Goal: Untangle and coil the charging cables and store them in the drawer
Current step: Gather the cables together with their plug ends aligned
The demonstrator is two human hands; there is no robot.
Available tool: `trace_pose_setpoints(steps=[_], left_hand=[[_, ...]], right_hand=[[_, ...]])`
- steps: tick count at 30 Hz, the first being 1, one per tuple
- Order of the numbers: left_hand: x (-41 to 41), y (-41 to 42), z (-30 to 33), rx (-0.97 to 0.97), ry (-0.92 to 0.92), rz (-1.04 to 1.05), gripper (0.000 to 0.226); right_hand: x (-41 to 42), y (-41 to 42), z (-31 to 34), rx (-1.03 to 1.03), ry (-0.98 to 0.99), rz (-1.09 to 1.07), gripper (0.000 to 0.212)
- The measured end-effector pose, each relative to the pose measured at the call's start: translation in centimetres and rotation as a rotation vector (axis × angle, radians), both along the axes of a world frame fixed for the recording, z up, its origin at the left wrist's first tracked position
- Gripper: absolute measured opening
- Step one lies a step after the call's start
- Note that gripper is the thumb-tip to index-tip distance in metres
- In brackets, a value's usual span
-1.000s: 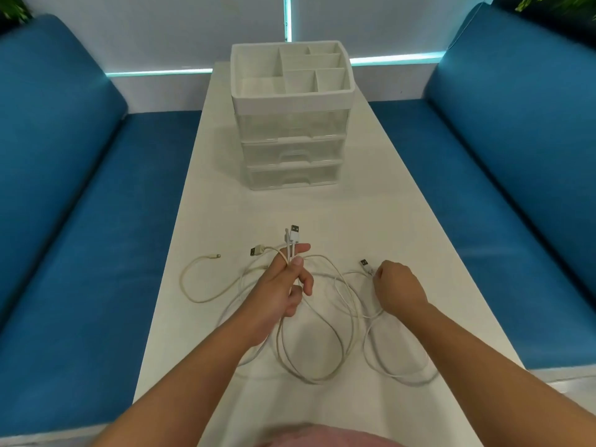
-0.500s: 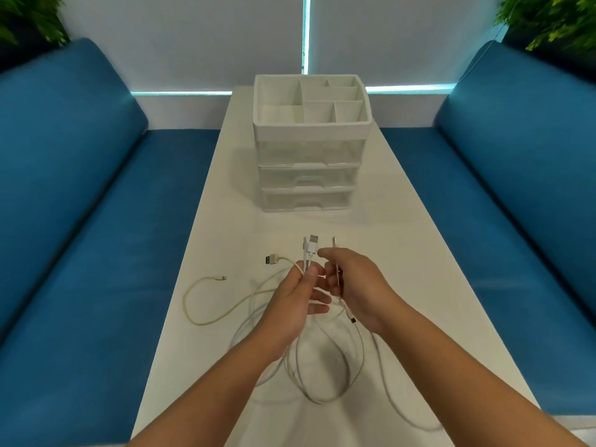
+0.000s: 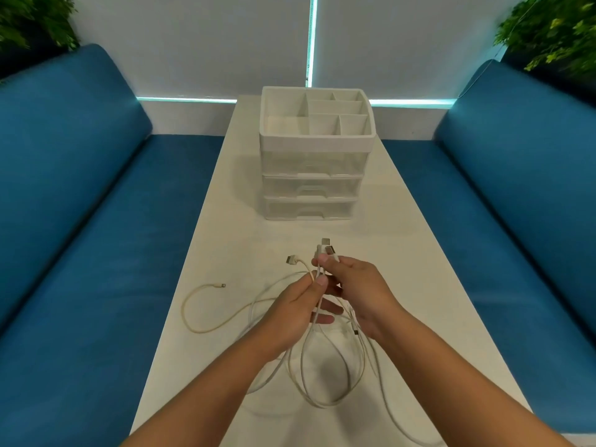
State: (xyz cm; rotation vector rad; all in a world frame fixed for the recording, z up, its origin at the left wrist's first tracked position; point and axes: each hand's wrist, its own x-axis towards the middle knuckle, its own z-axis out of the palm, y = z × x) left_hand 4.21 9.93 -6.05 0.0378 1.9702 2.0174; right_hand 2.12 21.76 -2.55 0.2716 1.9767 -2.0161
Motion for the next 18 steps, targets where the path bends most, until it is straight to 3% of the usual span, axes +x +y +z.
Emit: trace_pose_setpoints(steps=[6,10,18], left_hand=[[-0.3,-0.1,0.5,-0.043,-0.03,-0.078,0.031],[-0.2,0.2,0.6,-0.014,-0.017,-0.037,0.034],[-0.1,1.0,1.7,0.069,0.01,-0.062,0.037]], right_hand=[[-0.3,-0.4,-1.1,0.204,0.04,0.022,0.027],[-0.4,-0.1,-0.6,0.386,0.218,0.109,0.026],[-1.6,1.6,1.5,0.309,0.131,0.316,0.03]])
